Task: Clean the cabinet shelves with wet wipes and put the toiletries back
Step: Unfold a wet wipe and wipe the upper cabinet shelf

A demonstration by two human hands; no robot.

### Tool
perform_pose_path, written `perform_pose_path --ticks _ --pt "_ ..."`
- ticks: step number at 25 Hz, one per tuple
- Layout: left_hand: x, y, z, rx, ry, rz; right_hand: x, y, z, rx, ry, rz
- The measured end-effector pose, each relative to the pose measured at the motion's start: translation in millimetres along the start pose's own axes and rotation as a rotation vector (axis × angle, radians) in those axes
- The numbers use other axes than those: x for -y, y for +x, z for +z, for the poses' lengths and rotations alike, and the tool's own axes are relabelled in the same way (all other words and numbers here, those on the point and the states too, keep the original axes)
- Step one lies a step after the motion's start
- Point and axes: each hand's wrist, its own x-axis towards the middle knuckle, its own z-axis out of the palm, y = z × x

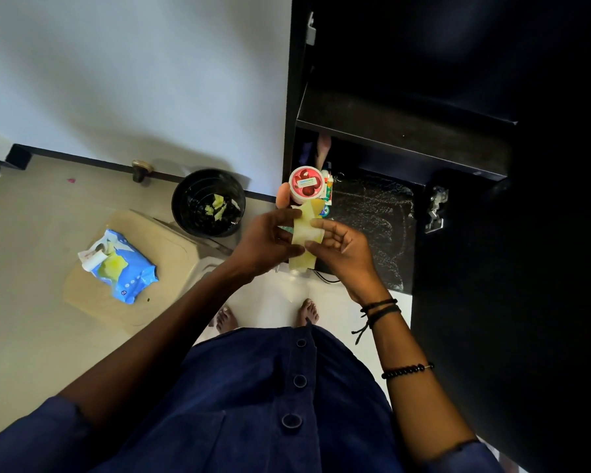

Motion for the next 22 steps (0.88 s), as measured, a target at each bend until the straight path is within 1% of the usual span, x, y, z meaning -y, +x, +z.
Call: perform_pose_path --ticks 3,6,8,10,12,14,15,17,19,21,22 --pt "1 5 1 -0.017 0.212 0.131 -2 0 -7 -0.063 -0.106 -0.054" --pt "2 8 8 -0.061 0.29 0.152 -4 0 -16 -0.128 -0.214 -0.115" --pt "2 11 15 -0.053 0.209 0.103 -5 1 -22 -0.138 -0.168 -0.083" --pt "4 14 24 -0.008 0.033 0.024 -8 1 -25 -0.135 -0.034 -0.019" --pt "7 18 34 -0.01 -0.091 -0.037 -10 1 -27 -0.134 0.079 0.022" --pt "10 24 45 -0.036 -0.049 -0.028 -16 5 -31 -0.187 0.125 0.052" --pt "11 26 50 -0.047 0.022 -0.003 -20 9 -36 -0.257 0.112 0.056" --pt "10 29 58 -0.052 0.174 0.092 -38 23 -54 -0.441 -0.024 0.047" --pt "7 31 63 -0.048 0.319 0.212 -54 37 -75 -0.581 -0.241 0.037" --pt "3 35 66 -0.052 0.491 0.339 -68 52 -94 -0.671 -0.478 0.035" --pt "2 38 67 -0.06 0.58 0.404 -73 60 -103 -0.681 -0.606 0.026"
